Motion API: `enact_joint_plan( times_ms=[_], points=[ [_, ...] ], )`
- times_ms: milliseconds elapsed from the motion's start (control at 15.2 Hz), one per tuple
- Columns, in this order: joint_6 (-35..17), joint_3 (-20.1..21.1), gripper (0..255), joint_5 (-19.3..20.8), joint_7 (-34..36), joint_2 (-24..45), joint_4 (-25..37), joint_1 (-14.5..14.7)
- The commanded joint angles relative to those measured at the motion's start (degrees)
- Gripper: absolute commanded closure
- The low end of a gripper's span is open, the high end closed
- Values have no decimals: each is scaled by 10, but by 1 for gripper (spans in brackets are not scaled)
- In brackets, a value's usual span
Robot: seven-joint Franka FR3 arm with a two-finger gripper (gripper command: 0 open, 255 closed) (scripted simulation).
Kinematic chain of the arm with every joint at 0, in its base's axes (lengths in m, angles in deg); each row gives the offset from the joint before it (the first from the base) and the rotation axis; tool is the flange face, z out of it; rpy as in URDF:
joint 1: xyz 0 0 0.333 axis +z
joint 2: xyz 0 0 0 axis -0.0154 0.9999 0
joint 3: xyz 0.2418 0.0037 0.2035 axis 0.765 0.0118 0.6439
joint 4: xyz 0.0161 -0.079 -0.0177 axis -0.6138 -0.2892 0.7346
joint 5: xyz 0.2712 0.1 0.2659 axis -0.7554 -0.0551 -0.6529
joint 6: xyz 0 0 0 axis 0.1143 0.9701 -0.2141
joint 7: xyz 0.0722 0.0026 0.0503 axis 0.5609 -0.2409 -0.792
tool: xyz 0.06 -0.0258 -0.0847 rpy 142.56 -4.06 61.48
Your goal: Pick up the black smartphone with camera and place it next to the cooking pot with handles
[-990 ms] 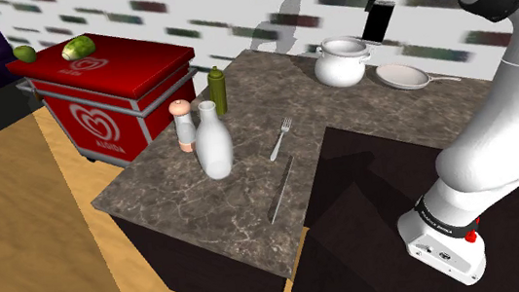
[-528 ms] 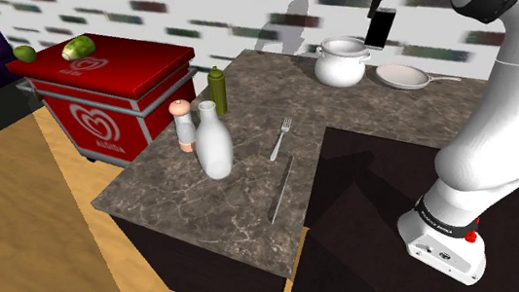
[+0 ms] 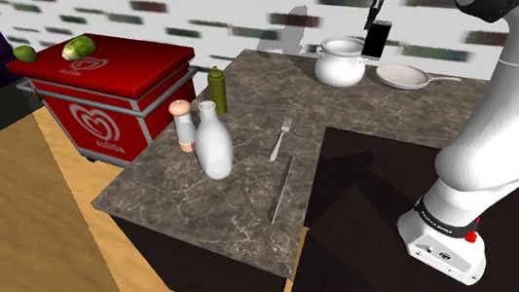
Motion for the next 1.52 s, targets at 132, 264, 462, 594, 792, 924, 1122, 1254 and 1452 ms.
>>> enact_joint_plan(
  times_ms=[132,264,462,594,792,924,1122,1254,1452],
  points=[
    [-32,1,255,0,-4,-2,-34,2],
    [-48,1,255,-1,-5,-2,-50,3],
    [-70,2,255,-2,-8,-2,-72,4],
    [-85,2,255,-3,-10,-1,-86,4],
    [-107,3,255,-5,-14,2,-106,5],
    [-122,3,255,-7,-16,4,-118,5],
    [-143,4,255,-10,-20,8,-136,5],
    [-157,5,255,-12,-22,12,-147,5],
    [-177,6,255,-16,-26,18,-162,5]
  ],
)
